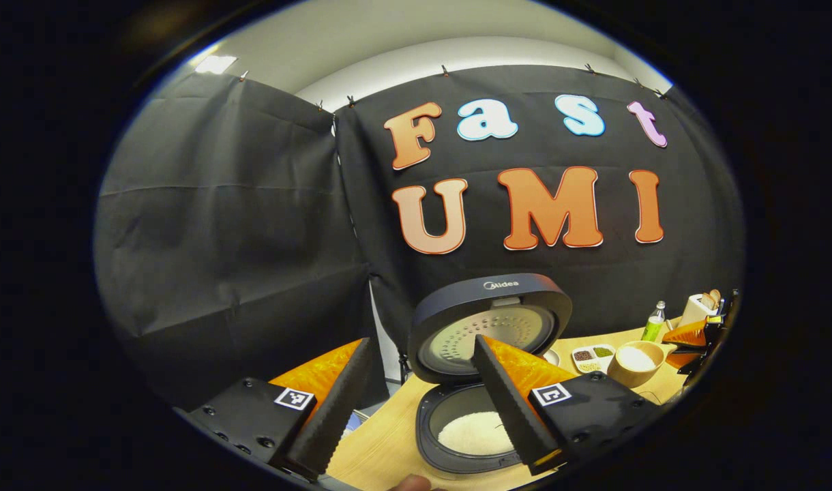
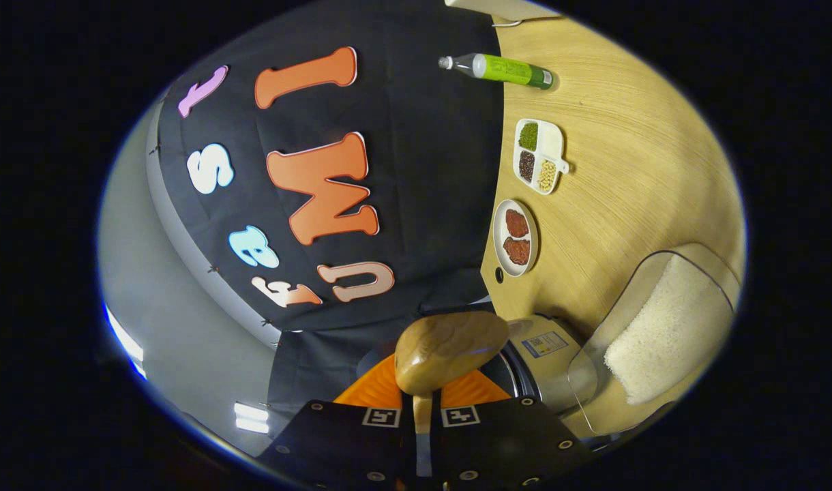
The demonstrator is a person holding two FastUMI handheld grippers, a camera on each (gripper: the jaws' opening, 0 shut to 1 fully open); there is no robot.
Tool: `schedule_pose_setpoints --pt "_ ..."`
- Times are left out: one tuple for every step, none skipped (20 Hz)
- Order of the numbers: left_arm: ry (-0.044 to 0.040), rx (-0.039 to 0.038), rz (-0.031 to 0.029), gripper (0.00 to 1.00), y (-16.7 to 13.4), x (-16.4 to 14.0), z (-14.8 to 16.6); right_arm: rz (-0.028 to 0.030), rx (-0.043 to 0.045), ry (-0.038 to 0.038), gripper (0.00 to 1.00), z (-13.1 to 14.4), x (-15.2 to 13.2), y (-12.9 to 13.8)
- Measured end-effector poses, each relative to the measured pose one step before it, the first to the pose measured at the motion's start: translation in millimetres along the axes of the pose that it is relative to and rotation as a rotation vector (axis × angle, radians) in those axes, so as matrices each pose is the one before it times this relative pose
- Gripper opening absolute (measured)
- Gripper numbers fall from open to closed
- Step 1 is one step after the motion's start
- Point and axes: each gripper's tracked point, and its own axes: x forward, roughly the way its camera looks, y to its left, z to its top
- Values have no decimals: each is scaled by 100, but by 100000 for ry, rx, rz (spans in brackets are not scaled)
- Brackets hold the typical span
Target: Close the left gripper, press the button to open the rice cooker; take a wooden spoon from the chopstick holder with the right hand, scoop a spoonful of rice and pour it into the rice cooker, then put the wooden spoon back into the chopstick holder.
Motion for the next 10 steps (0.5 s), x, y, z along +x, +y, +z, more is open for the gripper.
schedule_pose_setpoints --pt "-108 -202 1330 93 613 -95 37 -1353 -1610 1380 7 -554 792 26" --pt "63 -178 1510 93 613 -86 -64 -1415 -1410 1144 7 -480 750 52" --pt "91 -294 1403 93 649 -79 -178 -1170 -1934 1117 7 -558 787 172" --pt "187 -219 1324 93 535 -183 -158 -886 -1565 1165 7 -420 816 239" --pt "-1 -292 1388 100 615 -127 -70 -878 -2106 1381 8 -491 719 402" --pt "136 -207 935 100 414 -272 -97 -794 -1722 1003 8 -387 811 255" --pt "190 -3 1073 100 371 -166 -201 -1029 -1977 1126 7 -443 725 256" --pt "264 -5 769 100 416 -124 -91 -428 -1590 814 7 -355 636 313" --pt "-66 -19 809 100 371 -237 -73 -56 -565 855 8 -293 526 251" --pt "156 -1 709 100 306 -118 -10 453 254 895 8 -296 736 568"
